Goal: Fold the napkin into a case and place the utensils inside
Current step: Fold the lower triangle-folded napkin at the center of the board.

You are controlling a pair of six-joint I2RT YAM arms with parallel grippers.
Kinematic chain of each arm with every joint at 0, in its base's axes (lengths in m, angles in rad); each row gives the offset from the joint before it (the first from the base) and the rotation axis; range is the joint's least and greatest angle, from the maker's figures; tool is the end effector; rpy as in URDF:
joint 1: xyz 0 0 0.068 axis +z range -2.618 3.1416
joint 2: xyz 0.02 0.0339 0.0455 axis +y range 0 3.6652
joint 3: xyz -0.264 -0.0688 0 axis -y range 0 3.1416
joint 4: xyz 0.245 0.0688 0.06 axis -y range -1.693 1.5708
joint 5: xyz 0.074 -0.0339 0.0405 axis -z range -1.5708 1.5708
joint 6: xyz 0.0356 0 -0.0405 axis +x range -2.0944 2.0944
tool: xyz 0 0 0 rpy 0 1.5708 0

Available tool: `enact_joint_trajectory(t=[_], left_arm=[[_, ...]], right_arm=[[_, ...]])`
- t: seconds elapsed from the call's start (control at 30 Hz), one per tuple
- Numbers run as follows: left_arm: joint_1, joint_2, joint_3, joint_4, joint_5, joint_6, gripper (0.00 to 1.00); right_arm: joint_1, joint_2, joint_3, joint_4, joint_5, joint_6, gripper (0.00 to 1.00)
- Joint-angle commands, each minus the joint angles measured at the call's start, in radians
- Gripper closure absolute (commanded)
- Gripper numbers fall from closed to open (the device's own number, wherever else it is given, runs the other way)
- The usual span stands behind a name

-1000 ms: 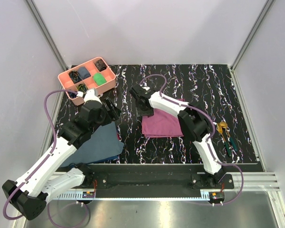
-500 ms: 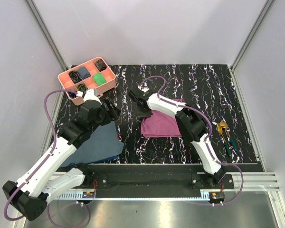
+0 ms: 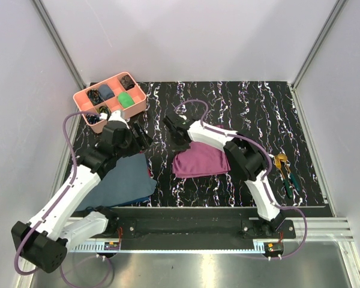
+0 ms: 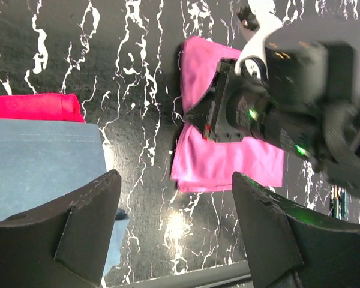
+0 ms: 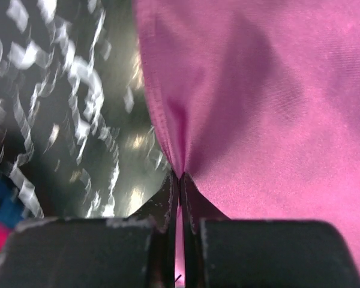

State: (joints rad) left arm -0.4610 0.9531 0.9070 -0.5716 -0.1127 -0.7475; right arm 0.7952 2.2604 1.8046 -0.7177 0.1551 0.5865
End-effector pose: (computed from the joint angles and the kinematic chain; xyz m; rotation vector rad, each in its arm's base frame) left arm 0.1843 -0.0871 0.3140 -0.3841 2.2066 -0.5527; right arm 0.3376 0.3364 0.1625 -0.2421 2.7217 0.1868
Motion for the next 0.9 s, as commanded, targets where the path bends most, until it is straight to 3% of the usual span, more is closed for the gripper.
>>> enact_joint_trajectory(t=[0.0,0.13,0.3,0.5,0.73,0.87], left_arm=[[0.059,0.056,0.006,0.098,0.203,0.039,0.25],[0.076,0.136,0.001,0.183,0.339,0.036,0.26],[0.084,0.251,0.009,0.269,0.407,0.017,0.32],[0.085,0.326,0.003,0.358,0.41,-0.018,0.37],[0.085,0.444,0.004,0.429,0.392,-0.036,0.57],[0.085,0.516,0.012,0.476,0.401,-0.044,0.55]], right_arm=[[-0.046,-0.16,-0.131,0.192,-0.303,-0.016,1.0],[-0.137,-0.249,-0.313,0.371,-0.568,0.036,1.0],[-0.198,-0.295,-0.441,0.512,-0.75,0.062,1.0],[-0.283,-0.331,-0.548,0.636,-0.899,0.104,1.0],[-0.372,-0.358,-0.655,0.745,-0.999,0.118,1.0],[-0.422,-0.369,-0.7,0.771,-1.035,0.107,1.0]])
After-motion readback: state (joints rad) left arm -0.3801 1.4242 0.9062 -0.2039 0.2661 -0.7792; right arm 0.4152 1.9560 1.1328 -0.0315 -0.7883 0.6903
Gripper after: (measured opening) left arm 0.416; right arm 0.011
